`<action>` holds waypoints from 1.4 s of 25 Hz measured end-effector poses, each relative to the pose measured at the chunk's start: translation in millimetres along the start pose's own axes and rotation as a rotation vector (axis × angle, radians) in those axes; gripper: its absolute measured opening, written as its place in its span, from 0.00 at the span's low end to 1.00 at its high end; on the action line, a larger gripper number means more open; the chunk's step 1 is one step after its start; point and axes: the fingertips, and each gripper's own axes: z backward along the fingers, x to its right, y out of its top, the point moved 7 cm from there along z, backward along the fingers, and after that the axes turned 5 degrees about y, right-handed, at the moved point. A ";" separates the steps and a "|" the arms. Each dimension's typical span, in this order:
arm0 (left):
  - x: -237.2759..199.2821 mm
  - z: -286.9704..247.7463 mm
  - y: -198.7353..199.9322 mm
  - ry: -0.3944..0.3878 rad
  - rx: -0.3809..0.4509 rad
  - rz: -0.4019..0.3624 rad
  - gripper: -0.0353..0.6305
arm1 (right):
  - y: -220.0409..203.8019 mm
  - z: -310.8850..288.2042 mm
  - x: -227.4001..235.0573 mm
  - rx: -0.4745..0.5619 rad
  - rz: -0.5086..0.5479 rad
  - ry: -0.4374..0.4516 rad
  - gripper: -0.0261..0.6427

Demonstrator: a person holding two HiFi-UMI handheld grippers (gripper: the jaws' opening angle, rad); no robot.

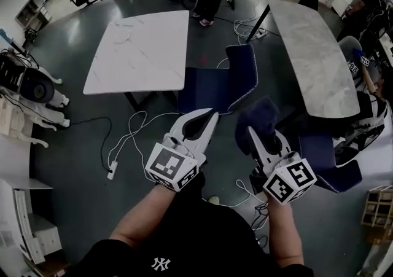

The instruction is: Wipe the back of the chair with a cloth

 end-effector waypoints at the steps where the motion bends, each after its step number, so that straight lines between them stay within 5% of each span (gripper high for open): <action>1: -13.3 -10.7 -1.8 -0.003 -0.001 -0.003 0.06 | 1.0 -15.0 7.5 -0.010 -0.002 -0.005 0.17; 11: -129.3 -94.9 -23.3 -0.059 -0.036 0.027 0.06 | 6.6 -136.6 65.5 -0.073 -0.032 -0.065 0.17; 21: -163.8 -150.3 -40.1 -0.078 -0.038 0.028 0.06 | 8.6 -187.9 116.4 -0.156 -0.021 -0.091 0.17; 28: -171.5 -209.6 -64.1 -0.034 -0.076 0.036 0.06 | 0.5 -222.2 192.5 -0.276 0.007 -0.030 0.17; 35: -185.5 -289.3 -97.9 0.059 -0.101 0.032 0.06 | 4.7 -277.7 301.7 -0.497 0.237 0.138 0.17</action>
